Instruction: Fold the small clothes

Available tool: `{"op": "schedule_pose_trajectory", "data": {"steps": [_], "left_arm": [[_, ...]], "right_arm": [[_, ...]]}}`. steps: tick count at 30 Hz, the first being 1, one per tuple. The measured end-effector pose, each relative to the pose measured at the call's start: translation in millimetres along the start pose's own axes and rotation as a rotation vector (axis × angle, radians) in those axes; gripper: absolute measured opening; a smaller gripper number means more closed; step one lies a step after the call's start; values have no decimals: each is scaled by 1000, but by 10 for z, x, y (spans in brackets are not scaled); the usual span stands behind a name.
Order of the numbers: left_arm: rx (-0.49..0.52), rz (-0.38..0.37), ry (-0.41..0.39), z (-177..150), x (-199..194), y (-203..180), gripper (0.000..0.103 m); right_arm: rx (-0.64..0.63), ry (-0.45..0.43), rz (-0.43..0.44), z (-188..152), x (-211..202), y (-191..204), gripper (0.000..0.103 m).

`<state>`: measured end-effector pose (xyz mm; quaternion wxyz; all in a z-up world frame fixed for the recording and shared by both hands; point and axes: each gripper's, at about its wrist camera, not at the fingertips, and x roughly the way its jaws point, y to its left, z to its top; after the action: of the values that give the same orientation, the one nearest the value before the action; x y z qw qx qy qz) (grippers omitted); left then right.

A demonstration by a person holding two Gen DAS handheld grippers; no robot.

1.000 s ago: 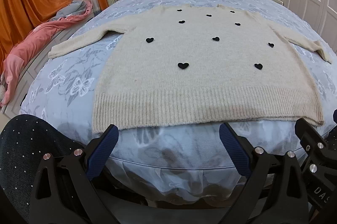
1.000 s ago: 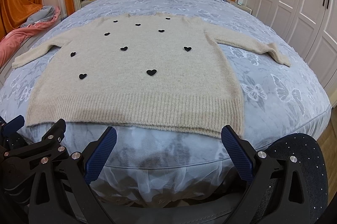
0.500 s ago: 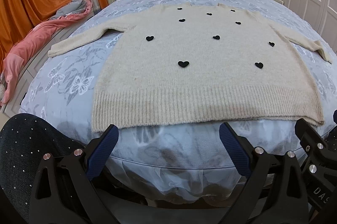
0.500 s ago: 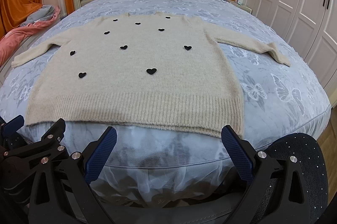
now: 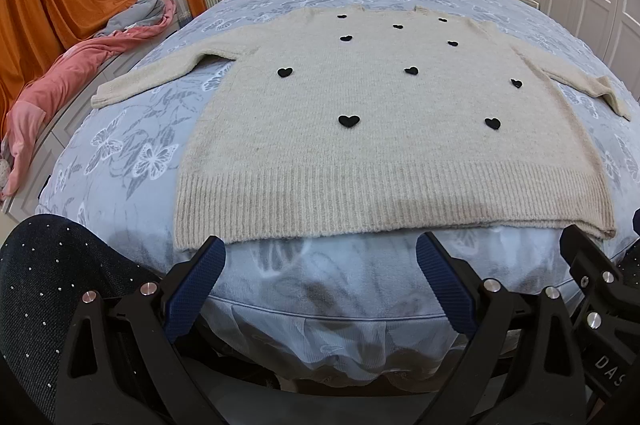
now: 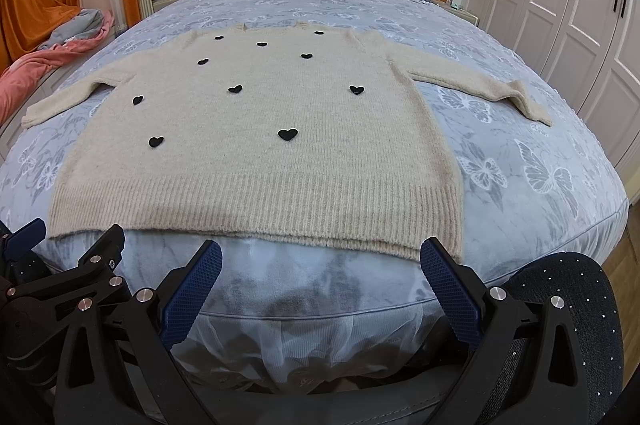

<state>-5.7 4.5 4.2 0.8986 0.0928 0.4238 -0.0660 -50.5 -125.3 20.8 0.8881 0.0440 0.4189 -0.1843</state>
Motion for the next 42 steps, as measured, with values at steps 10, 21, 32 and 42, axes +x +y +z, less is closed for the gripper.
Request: {"op": "schedule_pose_trajectory", "data": {"steps": [10,21,32,42], "left_arm": [[-3,1,3,-24,16,11,94],[-86,-66,55,55,86,154,94],[-221,-7,55,808,351,700,95],[-355,5,55,1501,855,961,95]], "right_arm": [[5,4,2,-10,1,-6,98],[73,87,107,50,180,-148,97],[568,73,78,1408,1237,-2688,98],[1038,200,3,1934,2844,-4359,59]]}}
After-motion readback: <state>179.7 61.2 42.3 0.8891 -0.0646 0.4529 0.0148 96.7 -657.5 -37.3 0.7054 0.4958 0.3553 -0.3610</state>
